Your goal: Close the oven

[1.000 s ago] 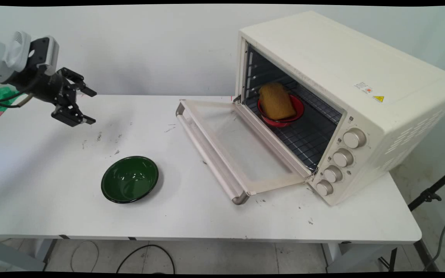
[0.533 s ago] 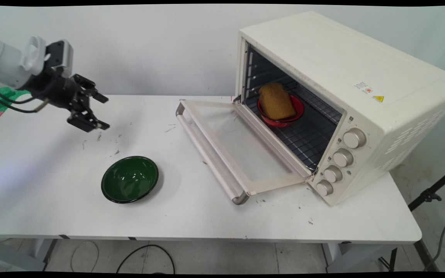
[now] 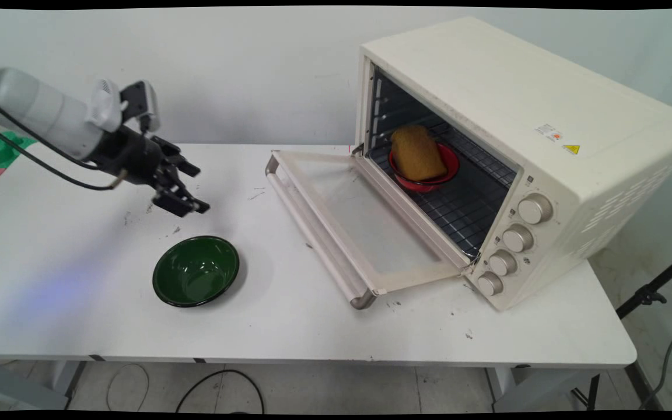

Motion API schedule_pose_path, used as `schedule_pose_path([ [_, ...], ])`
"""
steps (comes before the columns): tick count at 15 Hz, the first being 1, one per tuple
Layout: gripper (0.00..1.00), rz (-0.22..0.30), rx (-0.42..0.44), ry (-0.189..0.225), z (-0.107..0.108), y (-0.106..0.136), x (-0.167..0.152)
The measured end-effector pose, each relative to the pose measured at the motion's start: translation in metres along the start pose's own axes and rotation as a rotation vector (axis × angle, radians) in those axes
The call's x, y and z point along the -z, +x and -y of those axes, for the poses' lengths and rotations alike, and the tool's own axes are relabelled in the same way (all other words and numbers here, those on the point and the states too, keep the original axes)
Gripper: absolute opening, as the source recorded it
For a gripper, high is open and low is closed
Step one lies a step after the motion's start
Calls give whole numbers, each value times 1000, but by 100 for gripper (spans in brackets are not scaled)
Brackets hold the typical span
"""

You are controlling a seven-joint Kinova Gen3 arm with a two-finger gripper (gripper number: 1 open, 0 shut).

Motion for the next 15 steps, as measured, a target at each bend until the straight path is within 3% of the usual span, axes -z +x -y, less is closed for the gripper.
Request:
schedule_pose_path([
  [1, 100, -3, 14, -3, -5, 2, -7],
  [2, 0, -4, 23, -6, -8, 3, -11],
  [15, 0, -68, 126, -50, -58, 9, -96],
])
